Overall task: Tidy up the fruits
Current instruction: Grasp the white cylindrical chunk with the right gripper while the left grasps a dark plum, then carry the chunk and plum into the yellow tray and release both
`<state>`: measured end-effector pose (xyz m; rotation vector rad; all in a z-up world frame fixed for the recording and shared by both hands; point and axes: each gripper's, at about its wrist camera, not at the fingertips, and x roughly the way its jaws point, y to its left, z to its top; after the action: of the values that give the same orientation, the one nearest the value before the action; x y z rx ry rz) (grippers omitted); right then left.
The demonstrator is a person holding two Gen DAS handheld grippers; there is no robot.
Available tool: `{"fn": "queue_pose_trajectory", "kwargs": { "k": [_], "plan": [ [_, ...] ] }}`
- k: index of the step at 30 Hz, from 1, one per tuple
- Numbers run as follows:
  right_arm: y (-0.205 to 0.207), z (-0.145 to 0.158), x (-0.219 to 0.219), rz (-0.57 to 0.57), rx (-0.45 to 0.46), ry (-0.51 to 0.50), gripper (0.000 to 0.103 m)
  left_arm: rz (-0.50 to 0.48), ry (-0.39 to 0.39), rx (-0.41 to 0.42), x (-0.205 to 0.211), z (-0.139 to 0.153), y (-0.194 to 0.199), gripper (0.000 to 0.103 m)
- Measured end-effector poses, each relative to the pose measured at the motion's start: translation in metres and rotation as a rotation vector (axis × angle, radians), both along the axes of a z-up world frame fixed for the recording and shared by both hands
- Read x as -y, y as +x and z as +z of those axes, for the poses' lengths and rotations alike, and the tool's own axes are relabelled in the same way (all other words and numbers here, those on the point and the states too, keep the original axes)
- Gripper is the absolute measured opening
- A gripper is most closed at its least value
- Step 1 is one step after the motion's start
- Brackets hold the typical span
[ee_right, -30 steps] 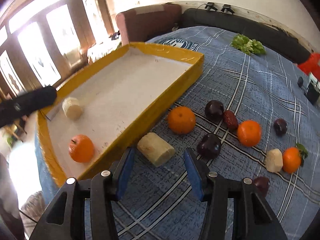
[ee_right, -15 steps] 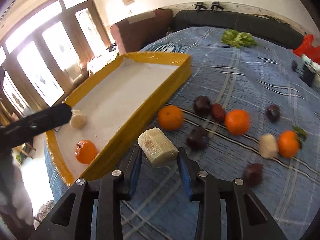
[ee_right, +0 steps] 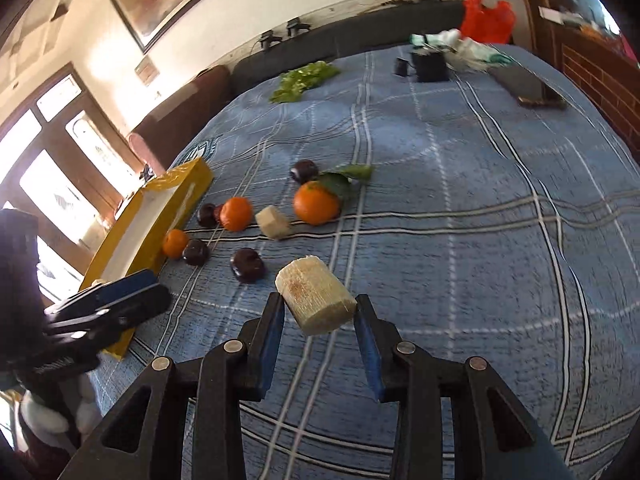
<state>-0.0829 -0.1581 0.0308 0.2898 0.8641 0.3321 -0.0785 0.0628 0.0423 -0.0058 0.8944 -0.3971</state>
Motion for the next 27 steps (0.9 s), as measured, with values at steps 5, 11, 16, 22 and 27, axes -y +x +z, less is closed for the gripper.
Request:
{"fn": "queue_pose_trajectory", "kwargs": {
  "k": [5,11,16,22,27],
  "plan": [
    [-0.003,0.005,0.004,0.004,0.017,0.017,0.039,-0.038,0.039,-0.009,0.028,-0.016,0.024,0.067],
    [-0.008,0.007,-0.003,0.028,0.033,0.02,0.039,-0.056,0.083,-0.024,0.04,-0.029,0.032,0.028],
    [-0.01,0.008,-0.015,0.04,0.032,0.007,0.039,-0.026,0.057,-0.022,0.032,-0.028,0.032,0.027],
    [-0.013,0.018,-0.033,0.067,0.043,-0.011,0.04,0.049,-0.034,0.007,-0.007,-0.001,0.015,0.027],
    [-0.015,0.032,-0.071,0.145,0.067,-0.03,0.04,0.186,-0.067,0.064,-0.067,0.025,-0.005,0.027]
  ]
}}
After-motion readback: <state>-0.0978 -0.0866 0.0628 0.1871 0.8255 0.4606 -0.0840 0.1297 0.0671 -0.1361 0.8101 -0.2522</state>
